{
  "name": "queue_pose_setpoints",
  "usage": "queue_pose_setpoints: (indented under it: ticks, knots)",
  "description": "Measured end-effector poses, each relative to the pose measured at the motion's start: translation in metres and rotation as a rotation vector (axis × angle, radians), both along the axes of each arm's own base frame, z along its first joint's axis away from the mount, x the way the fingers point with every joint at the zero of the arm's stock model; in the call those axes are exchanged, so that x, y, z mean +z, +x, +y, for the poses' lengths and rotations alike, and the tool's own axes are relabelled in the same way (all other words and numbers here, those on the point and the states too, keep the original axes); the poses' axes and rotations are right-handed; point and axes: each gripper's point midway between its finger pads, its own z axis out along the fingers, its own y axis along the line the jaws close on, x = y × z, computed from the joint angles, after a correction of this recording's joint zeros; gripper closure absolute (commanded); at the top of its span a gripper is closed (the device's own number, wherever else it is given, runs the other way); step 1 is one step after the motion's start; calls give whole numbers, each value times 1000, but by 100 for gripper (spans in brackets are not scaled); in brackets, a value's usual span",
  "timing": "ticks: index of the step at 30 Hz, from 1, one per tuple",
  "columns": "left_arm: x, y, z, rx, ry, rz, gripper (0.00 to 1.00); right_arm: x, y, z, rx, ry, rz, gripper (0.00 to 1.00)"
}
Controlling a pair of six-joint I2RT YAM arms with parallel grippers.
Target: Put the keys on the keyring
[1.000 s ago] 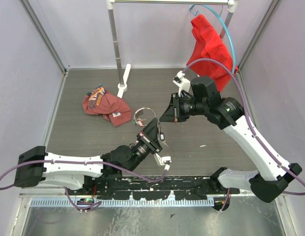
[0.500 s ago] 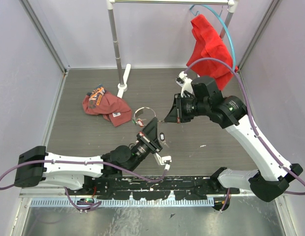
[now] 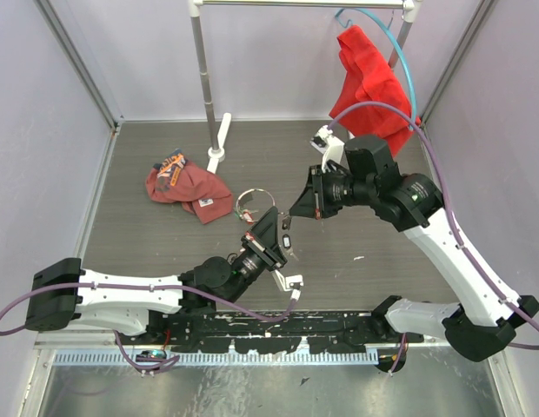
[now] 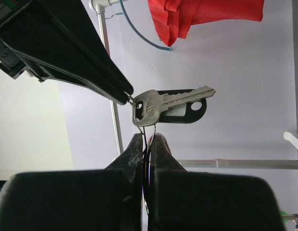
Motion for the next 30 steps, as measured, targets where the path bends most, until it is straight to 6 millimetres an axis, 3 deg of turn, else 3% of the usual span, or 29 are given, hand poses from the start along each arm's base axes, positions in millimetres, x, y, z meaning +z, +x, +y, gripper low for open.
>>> queue_pose_setpoints:
  ticks: [11,30]
  knots:
    - [0,0,0,0,0,0,100,13,-7,15,94,97,-34,99]
    - [0,0,0,1,4,-3,100,5,1,15,64,67,-20,99]
